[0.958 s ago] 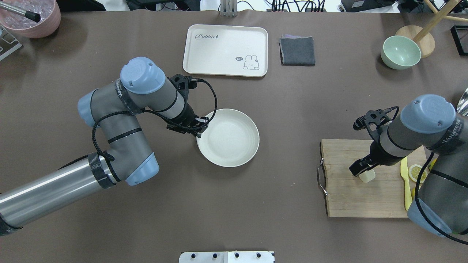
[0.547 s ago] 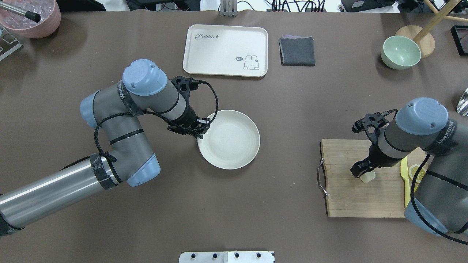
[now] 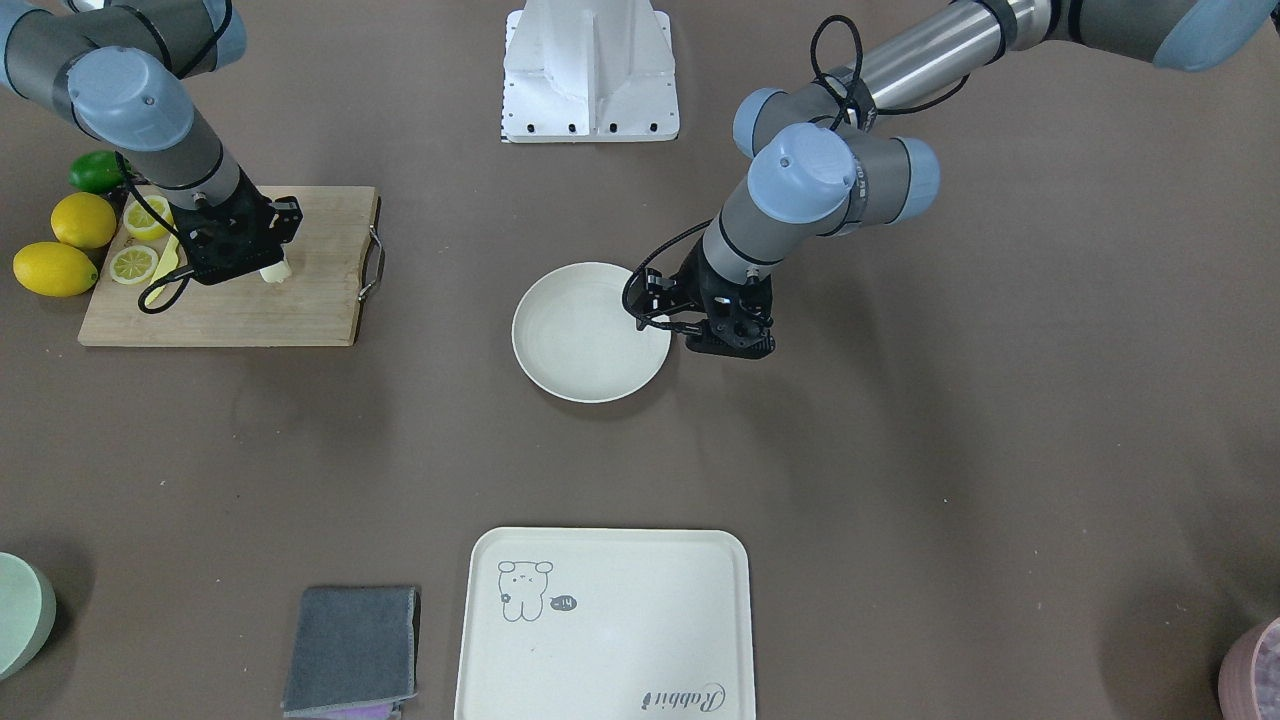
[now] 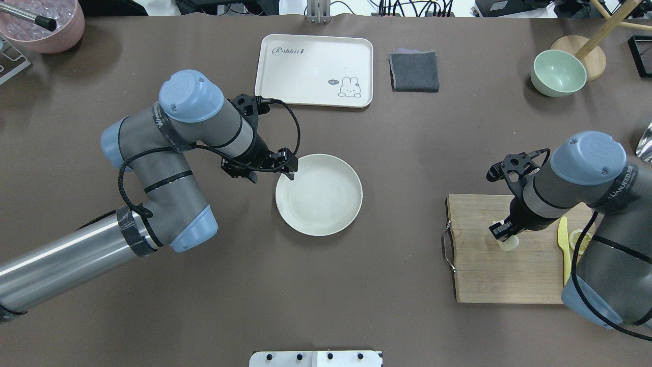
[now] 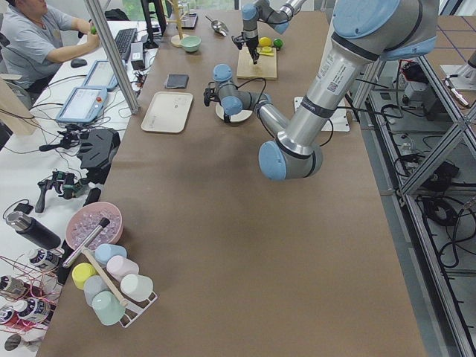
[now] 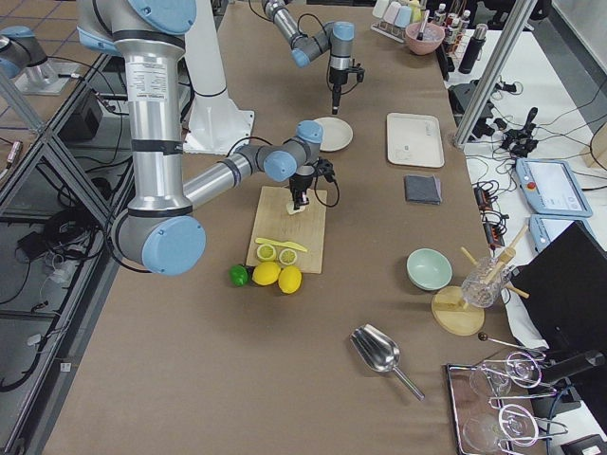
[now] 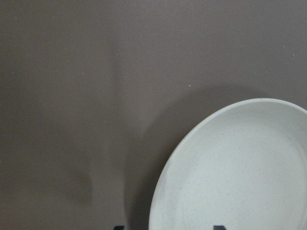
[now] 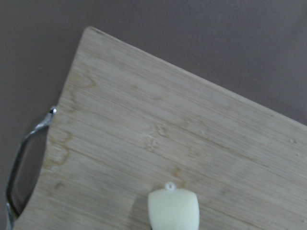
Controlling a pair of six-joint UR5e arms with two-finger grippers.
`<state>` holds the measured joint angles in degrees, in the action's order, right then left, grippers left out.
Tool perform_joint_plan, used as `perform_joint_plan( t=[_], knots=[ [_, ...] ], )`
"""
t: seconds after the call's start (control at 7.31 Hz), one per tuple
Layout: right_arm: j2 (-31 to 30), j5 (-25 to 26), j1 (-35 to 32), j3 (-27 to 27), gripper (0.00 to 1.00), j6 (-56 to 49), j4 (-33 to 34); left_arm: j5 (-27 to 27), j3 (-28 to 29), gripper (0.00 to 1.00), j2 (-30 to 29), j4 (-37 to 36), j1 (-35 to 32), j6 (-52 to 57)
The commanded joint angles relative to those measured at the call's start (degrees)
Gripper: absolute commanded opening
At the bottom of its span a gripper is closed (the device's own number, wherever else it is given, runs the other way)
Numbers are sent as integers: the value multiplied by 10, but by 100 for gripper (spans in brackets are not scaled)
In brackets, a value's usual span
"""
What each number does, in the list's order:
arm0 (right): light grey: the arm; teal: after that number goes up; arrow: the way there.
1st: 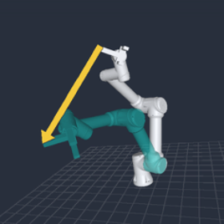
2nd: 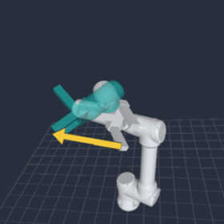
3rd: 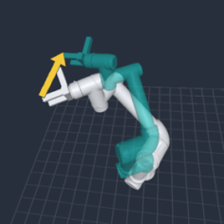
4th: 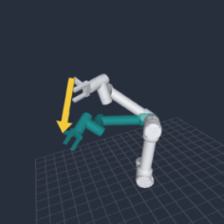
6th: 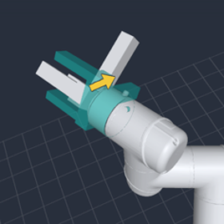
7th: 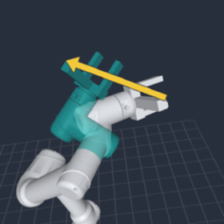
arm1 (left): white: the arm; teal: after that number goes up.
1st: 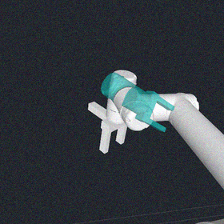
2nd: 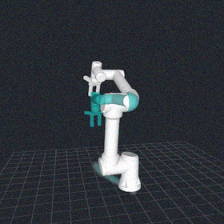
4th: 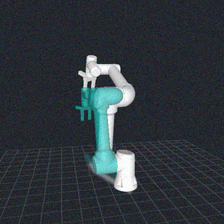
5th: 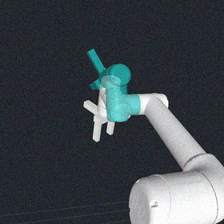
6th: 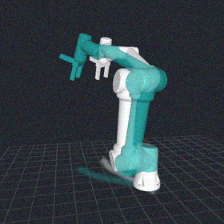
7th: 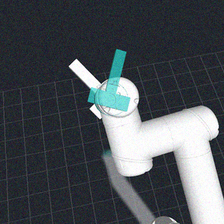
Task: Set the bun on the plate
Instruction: 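Release the plate and withdraw the left gripper while the right gripper lifts the bun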
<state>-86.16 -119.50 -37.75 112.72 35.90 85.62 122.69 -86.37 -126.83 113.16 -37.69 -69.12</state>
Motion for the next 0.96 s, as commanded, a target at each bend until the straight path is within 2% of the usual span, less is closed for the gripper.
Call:
perform_joint_plan(
  t=[0.0, 0.14, 0.41, 0.55, 0.68, 0.82],
  knots=[
    [146, 1, -3, -20, 0, 76, 73, 4, -61, 98, 73, 0, -40, 13],
    [240, 1, -1, -65, 0, 130, 97, 4, -103, 98, 133, -1, -59, 93],
    [343, 1, 5, -161, 1, 187, 90, 14, -132, 98, 232, 0, -128, 208],
    [391, 3, 18, -217, 1, 219, 61, 43, -131, 98, 252, -1, -170, 260],
    [419, 9, 34, -297, 3, 285, -34, 58, -128, 98, 267, -2, -198, 293],
    [448, 28, 44, -376, 3, 301, -102, 57, -127, 98, 269, -5, -207, 304]
  ],
)
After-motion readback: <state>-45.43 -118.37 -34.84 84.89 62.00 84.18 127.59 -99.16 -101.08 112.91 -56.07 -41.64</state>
